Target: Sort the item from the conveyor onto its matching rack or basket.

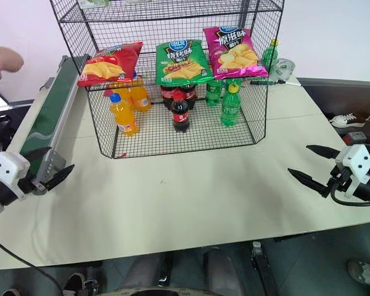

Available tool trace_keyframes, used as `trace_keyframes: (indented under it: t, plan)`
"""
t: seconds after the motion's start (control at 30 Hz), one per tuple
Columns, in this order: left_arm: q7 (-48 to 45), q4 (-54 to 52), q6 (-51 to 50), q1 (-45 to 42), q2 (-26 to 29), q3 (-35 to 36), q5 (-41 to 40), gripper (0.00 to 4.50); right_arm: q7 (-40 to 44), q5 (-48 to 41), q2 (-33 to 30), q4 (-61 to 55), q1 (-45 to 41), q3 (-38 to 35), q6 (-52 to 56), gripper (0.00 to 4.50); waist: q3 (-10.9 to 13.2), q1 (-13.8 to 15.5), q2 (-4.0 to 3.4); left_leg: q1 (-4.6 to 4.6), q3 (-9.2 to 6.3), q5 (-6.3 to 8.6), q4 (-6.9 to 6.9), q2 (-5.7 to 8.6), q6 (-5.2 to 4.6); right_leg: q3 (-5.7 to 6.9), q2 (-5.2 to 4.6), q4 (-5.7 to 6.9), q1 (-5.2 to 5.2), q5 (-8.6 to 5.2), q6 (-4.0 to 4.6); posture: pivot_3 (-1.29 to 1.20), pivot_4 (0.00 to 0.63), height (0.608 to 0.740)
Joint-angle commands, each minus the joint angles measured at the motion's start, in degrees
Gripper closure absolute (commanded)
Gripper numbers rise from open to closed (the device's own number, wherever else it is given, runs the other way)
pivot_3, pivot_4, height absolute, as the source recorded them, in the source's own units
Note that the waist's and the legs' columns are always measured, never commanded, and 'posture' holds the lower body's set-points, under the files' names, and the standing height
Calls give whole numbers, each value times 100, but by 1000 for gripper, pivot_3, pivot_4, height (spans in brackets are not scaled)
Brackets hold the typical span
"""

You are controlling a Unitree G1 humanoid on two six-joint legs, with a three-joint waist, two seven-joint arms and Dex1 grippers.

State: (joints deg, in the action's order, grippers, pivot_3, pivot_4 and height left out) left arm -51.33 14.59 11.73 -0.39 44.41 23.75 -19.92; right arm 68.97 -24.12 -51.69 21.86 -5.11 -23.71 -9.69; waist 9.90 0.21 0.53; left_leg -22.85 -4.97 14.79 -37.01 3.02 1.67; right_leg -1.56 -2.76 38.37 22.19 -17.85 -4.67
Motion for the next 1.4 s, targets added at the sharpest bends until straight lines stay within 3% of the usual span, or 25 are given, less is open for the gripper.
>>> trace_keyframes:
  t: [0.03, 0.23, 0.57, 1.4]
  plan:
    - [8, 32, 170, -119, 117, 177, -27, 129, 19, -29, -115, -33, -134, -101, -67, 0, 0, -4, 0, 0, 0, 0, 0, 0, 0, 0, 0, 0, 0, 0, 0, 0, 150, 740]
    - [-134, -89, 455, 39, 149, 128, 67, 129, 10, -7, -30, -152, -133, 0, -23, 0, 0, -5, 0, -2, 2, 0, 2, 0, 0, -2, 0, -1, 2, 0, 0, 0, 150, 740]
    - [-461, 13, -210, -89, 275, 341, -479, 129, -22, -10, 31, -175, -276, 133, 29, 0, 0, -7, 0, 0, 2, 0, 0, 0, 0, -3, -1, 2, 2, 1, 1, 0, 150, 740]
    - [-319, -283, -56, 169, 13, 246, -339, 129, -138, -27, 109, -290, -194, 122, 34, 0, 1, 0, -1, 0, 2, 0, 1, 0, 0, -2, -1, 3, 2, 1, 1, 0, 150, 740]
